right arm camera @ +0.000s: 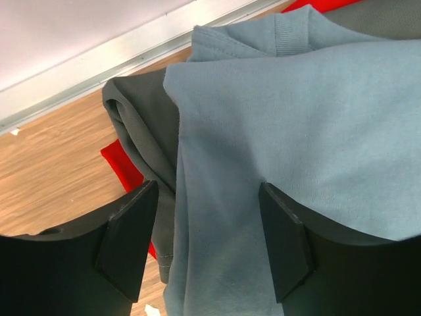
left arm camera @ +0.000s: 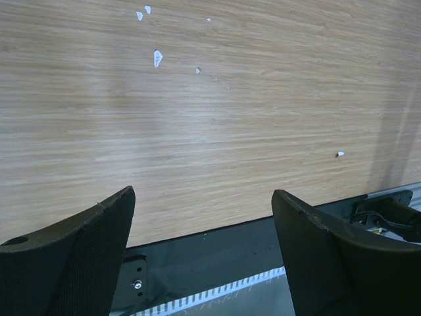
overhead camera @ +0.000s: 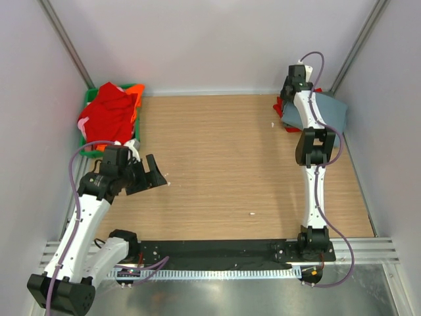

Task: Fold and stack the t-shirts
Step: Neatly place the folded tshirt to the corner

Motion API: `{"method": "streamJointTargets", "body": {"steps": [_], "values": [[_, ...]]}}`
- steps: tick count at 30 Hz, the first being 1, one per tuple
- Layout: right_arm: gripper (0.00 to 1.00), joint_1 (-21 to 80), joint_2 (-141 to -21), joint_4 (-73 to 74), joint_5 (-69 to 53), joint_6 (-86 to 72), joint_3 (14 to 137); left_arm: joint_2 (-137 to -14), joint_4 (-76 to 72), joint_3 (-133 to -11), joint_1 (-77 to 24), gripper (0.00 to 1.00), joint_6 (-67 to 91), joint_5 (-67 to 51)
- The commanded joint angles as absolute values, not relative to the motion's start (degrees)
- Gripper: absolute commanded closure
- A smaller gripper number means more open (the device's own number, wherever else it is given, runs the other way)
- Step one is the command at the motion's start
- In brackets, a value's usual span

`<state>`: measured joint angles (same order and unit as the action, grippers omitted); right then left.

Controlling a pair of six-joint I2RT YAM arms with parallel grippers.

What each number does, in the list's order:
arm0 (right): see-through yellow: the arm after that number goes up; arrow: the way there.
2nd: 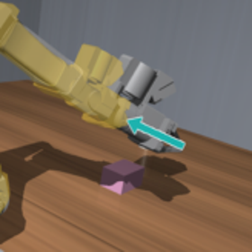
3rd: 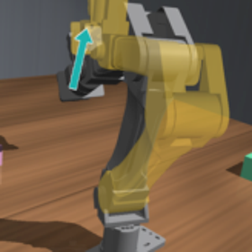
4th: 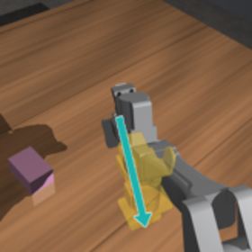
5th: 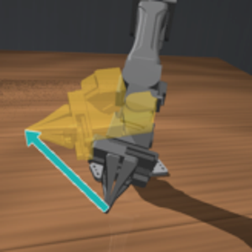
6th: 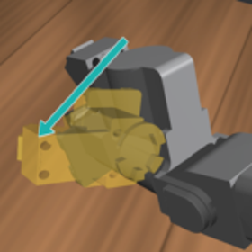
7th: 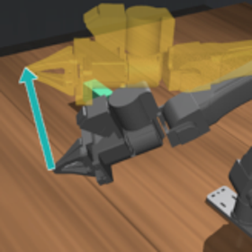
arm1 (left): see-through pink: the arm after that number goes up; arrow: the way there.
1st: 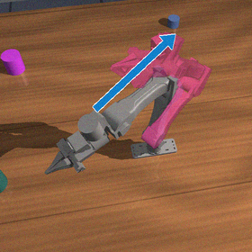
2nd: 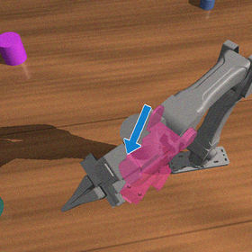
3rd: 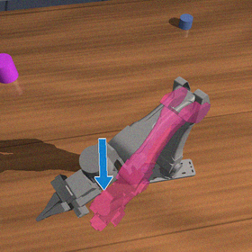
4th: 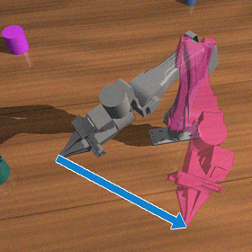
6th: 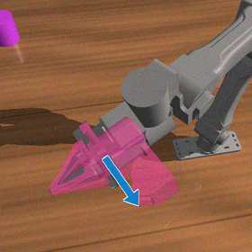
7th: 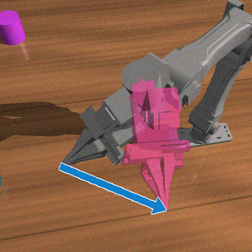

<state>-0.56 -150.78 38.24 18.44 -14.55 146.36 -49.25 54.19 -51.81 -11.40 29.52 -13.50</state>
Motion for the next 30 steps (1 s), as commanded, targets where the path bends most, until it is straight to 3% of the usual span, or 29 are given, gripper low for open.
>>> {"method": "streamJointTargets", "body": {"steps": [1,5,10,13,17,30], "values": [[0.34,-0.26,-151.26,37.96,23.37,-12.4,148.53,-49.22,52.56,-51.85,-11.42,0.15,29.18,-13.62],[0.51,-0.35,-151.44,38.32,24.7,-11.78,147.4,-49.48,52.47,-51.77,-11.43,0.15,29.18,-13.71],[0.58,-0.26,-153.01,39.46,24.26,-10.2,147.22,-49.48,52.47,-51.77,-11.43,0.15,29.18,-13.62],[0.68,-0.35,-153.72,39.81,22.86,-9.32,147.04,-49.66,52.56,-51.86,-11.43,0.15,29.18,-13.62],[0.97,-0.35,-153.99,39.11,21.54,-7.39,146.87,-49.75,52.56,-51.77,-11.43,0.15,29.18,-13.62],[0.98,8.69,-146.52,28.67,29.7,10.53,140.98,-49.92,52.73,-51.94,-11.34,0.15,29.44,-12.83]]}}
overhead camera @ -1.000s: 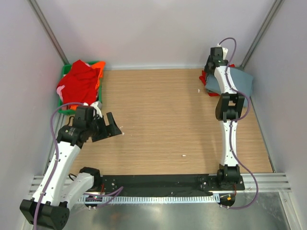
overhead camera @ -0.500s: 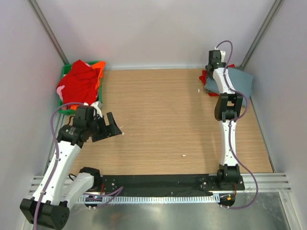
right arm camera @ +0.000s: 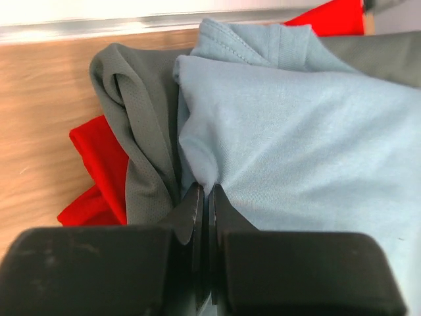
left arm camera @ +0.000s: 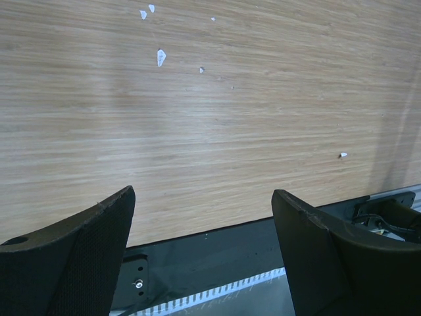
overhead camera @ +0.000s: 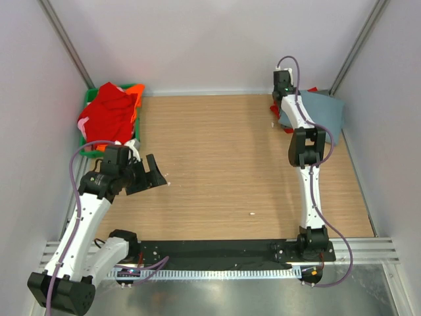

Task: Fold and stack the t-shirts
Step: Neatly place the folded tshirt to the corner

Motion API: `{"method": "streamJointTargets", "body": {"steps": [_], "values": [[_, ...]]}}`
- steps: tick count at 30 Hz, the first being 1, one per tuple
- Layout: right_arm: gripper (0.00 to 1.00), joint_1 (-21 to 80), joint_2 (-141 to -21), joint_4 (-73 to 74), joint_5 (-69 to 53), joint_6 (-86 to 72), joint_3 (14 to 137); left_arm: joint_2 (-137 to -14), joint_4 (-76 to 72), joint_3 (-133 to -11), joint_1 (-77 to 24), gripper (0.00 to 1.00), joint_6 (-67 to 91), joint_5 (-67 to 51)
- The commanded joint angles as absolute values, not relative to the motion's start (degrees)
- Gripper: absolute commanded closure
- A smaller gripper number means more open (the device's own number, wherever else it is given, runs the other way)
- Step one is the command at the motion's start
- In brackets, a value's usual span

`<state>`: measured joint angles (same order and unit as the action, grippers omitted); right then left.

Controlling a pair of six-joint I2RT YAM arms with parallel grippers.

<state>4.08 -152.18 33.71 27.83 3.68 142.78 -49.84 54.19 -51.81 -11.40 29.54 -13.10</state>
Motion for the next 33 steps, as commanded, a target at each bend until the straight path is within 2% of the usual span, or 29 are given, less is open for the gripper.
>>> {"method": "streamJointTargets", "body": {"steps": [1,6,10,12,14,15,16,19,24,29,33], "values": [[0.98,10.01,-146.43,28.13,30.32,12.9,140.45,-49.83,52.82,-51.94,-11.34,0.15,29.44,-12.83],[0.98,11.51,-146.25,26.2,30.32,14.5,137.73,-49.83,52.82,-51.94,-11.25,0.15,29.53,-12.48],[0.99,11.95,-143.0,20.49,32.15,16.26,128.96,-50.01,52.82,-51.94,-11.34,0.15,29.62,-12.39],[0.98,11.87,-142.47,20.3,32.95,14.95,129.02,-50.1,52.91,-51.94,-11.34,0.15,29.62,-12.3],[0.76,11.6,-142.47,22.05,32.18,13.37,132.0,-50.1,52.91,-52.03,-11.25,0.15,29.62,-12.39],[0.59,11.34,-142.47,24.32,31.47,11.62,133.32,-50.18,52.91,-52.03,-11.34,0.15,29.62,-12.22],[0.36,11.25,-142.12,25.04,31.03,10.99,135.68,-50.19,52.91,-51.94,-11.34,0.15,29.62,-12.22],[0.21,11.34,-139.75,26.98,29.89,8.8,137.81,-49.92,53.0,-52.03,-11.25,0.15,29.71,-11.87],[0.21,11.95,-132.64,29.36,26.2,0.89,132.56,-49.48,52.91,-51.94,-11.25,0.15,29.88,-11.52],[0.26,13.97,-124.73,31.37,26.19,-10.18,117.88,-49.31,52.91,-51.94,-11.34,0.15,29.97,-11.43],[0.27,13.89,-114.63,27.35,23.92,-17.04,98.69,-49.39,52.91,-51.94,-11.25,0.15,30.06,-11.34]]}}
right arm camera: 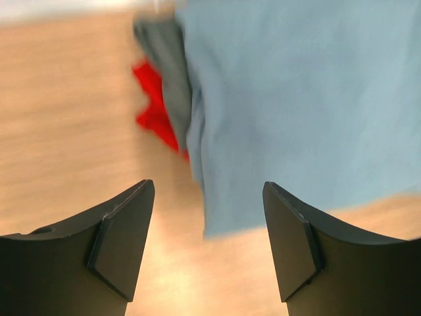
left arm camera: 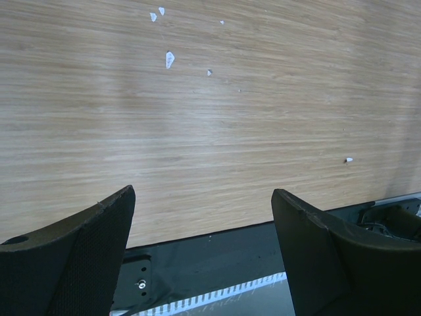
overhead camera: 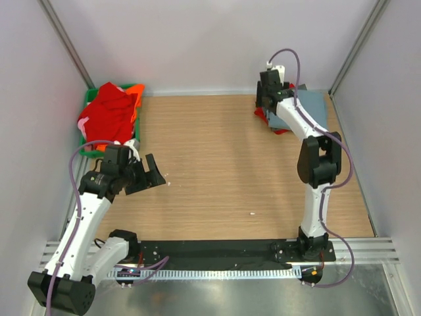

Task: Fold and stack the t-shirts
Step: Neatly place the folded tshirt to the corner

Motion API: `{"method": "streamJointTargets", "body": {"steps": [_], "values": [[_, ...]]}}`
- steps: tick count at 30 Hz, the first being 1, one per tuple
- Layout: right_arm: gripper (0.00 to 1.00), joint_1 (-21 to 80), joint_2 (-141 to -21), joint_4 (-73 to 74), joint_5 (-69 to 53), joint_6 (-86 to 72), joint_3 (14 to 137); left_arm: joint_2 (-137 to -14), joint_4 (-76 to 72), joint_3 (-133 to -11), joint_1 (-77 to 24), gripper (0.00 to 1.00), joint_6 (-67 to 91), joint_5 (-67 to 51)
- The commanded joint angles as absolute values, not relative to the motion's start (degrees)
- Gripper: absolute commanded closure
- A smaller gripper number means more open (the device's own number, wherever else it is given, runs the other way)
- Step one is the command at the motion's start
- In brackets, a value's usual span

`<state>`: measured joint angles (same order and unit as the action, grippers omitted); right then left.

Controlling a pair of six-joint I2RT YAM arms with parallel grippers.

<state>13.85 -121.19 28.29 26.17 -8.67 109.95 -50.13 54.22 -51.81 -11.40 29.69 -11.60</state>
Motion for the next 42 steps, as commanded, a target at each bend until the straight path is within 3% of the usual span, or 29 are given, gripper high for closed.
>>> {"method": "streamJointTargets", "body": {"steps": [1,8,13,23,32,36,42], "values": [[0.27,13.97,-109.65,25.94,23.38,-18.53,95.13,-49.48,52.91,-51.86,-11.25,0.15,30.06,-11.34],[0.22,9.95,-95.21,26.63,25.05,-21.97,74.9,-49.75,53.0,-51.94,-11.34,0.15,30.15,-11.16],[0.23,2.64,-95.79,22.77,17.24,-20.48,66.54,-49.75,53.0,-51.94,-11.34,0.15,30.15,-11.07],[0.26,-3.6,-110.99,20.83,12.92,-19.25,75.75,-49.92,53.09,-51.86,-11.25,0.15,30.23,-10.81],[0.27,-8.44,-124.43,22.15,12.75,-16.7,91.57,-51.33,53.17,-51.86,-11.25,0.15,30.23,-10.81],[0.28,-8.35,-127.35,21.54,8.53,-15.65,97.9,-51.68,53.26,-52.03,-11.25,0.15,30.32,-10.55],[0.28,-7.12,-125.69,16.44,3.88,-14.41,97.65,-51.5,53.35,-51.94,-11.34,0.15,30.41,-10.55]]}}
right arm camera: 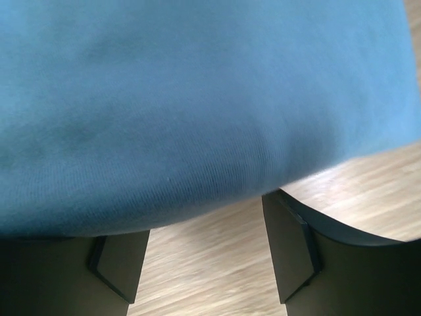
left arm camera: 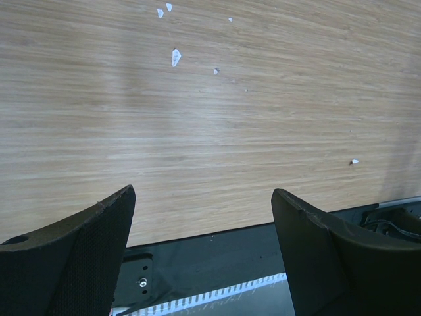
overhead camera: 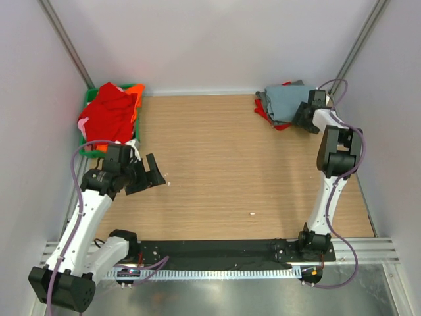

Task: Fold and stack the t-shirts
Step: Neatly place the folded tshirt to the corner, then reset both grippers

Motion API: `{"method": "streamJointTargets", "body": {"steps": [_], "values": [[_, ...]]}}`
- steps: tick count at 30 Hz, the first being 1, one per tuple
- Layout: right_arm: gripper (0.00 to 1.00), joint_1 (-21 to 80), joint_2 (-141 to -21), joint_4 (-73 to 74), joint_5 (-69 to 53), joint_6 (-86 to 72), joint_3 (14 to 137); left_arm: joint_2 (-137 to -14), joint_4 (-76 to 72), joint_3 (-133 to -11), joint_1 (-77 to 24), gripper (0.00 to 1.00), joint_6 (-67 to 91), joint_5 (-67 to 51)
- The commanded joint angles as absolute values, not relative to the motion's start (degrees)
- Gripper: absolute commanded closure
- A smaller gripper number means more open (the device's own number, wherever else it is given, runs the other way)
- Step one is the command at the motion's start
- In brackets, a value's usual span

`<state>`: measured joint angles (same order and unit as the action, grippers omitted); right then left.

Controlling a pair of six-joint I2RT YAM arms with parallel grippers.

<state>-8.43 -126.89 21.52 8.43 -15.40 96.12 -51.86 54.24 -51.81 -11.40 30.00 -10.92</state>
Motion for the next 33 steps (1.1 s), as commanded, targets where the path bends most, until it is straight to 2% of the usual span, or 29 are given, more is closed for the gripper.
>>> {"method": "streamJointTargets", "body": {"steps": [1,4,6,10,14,17,20,21,24,28,33], "values": [[0.27,-7.12,-125.16,16.44,3.43,-14.76,97.91,-51.33,53.26,-52.03,-11.34,0.15,30.41,-10.63],[0.21,-6.68,-120.97,18.37,2.37,-16.6,96.08,-50.63,53.26,-52.03,-11.34,0.15,30.41,-10.63],[0.19,-6.07,-116.83,17.67,3.6,-17.75,89.43,-49.93,53.26,-51.94,-11.34,0.15,30.5,-10.28],[0.15,-3.43,-105.14,21.08,11.13,-19.42,80.52,-48.96,53.0,-51.94,-11.34,0.15,30.59,-10.11],[0.13,-1.76,-88.21,26.62,16.43,-22.05,72.8,-47.99,53.0,-52.12,-11.25,0.14,30.59,-9.84],[0.13,-0.97,-75.13,29.18,13.46,-24.69,66.39,-46.5,53.17,-53.87,-11.16,0.1,29.89,-9.41],[0.07,3.48,-65.34,27.34,7.93,-25.75,59.01,-43.78,53.26,-56.67,-11.25,0.05,29.71,-7.03],[0.05,5.34,-60.17,26.38,6.95,-26.1,57.32,-42.9,53.0,-57.39,-11.25,0.0,29.79,-6.68],[0.0,11.05,-51.19,22.53,0.72,-29.51,49.77,-38.95,48.36,-57.31,-11.16,0.0,30.41,-7.29],[0.0,17.04,-43.87,12.24,-10.01,-36.81,33.89,-31.66,37.72,-50.9,-11.16,0.0,32.52,-1.87],[0.0,25.74,-39.81,-1.64,-6.97,-40.78,22.77,-29.97,38.48,-48.95,-11.16,0.0,27.7,5.0]]}}
